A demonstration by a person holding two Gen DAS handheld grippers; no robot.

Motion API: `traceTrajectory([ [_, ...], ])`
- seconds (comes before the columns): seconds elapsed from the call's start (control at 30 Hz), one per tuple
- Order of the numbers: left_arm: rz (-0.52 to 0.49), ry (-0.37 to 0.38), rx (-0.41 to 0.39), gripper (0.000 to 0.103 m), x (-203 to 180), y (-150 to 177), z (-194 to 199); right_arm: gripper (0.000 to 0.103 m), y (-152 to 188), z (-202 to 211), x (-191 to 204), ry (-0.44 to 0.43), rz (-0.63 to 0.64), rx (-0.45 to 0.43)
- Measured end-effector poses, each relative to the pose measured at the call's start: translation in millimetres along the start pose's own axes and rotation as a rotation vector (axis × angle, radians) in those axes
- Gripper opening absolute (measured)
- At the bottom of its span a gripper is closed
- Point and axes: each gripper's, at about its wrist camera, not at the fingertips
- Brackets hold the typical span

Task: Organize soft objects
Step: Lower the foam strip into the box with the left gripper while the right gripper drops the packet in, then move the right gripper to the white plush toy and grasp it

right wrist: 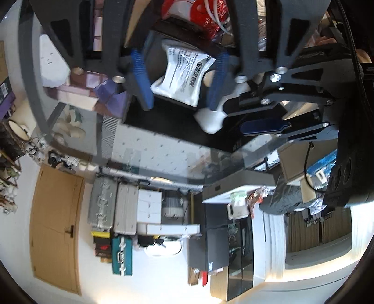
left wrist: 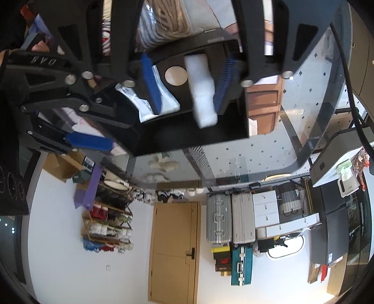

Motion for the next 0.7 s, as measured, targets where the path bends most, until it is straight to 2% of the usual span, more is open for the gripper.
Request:
traceTrajectory([
  [0.03,0.003,0.01,-0.011,0.056,2,0,6,0.073,0,6,-2,0.008,-0.008,-0.013],
  [0.07,0.004,0.019,-0.018,0.06,2,0,11,0.088,0,14,-5,0.018,-0.019,-0.034],
  [0.1,0.007,0.019,-0.024,0.076,3,0,17,0.098,1,22,-7,0.024,-0.027,-0.053],
  [0.13,0.013,0.007,-0.036,0.093,4,1,22,0.1,2,30,-9,0.027,-0.035,-0.072],
  [0.2,0.038,-0.027,-0.08,0.103,6,4,35,0.102,6,44,-14,0.013,-0.059,-0.083],
  [0.37,0.086,-0.003,-0.084,0.103,13,13,54,0.102,20,66,-24,0.003,-0.121,-0.071],
  [0.57,0.096,-0.035,-0.079,0.103,15,30,64,0.102,40,77,-24,0.015,-0.154,-0.042],
  [0.7,0.117,-0.027,-0.061,0.103,18,42,65,0.102,57,80,-21,0.02,-0.173,-0.019],
])
Point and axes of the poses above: each gripper's, at about its wrist camera, not at the fingertips, and z roughly against the way its jaws point, x to its left, y to its underside, and after that the axes turned 7 degrees about x, right-handed
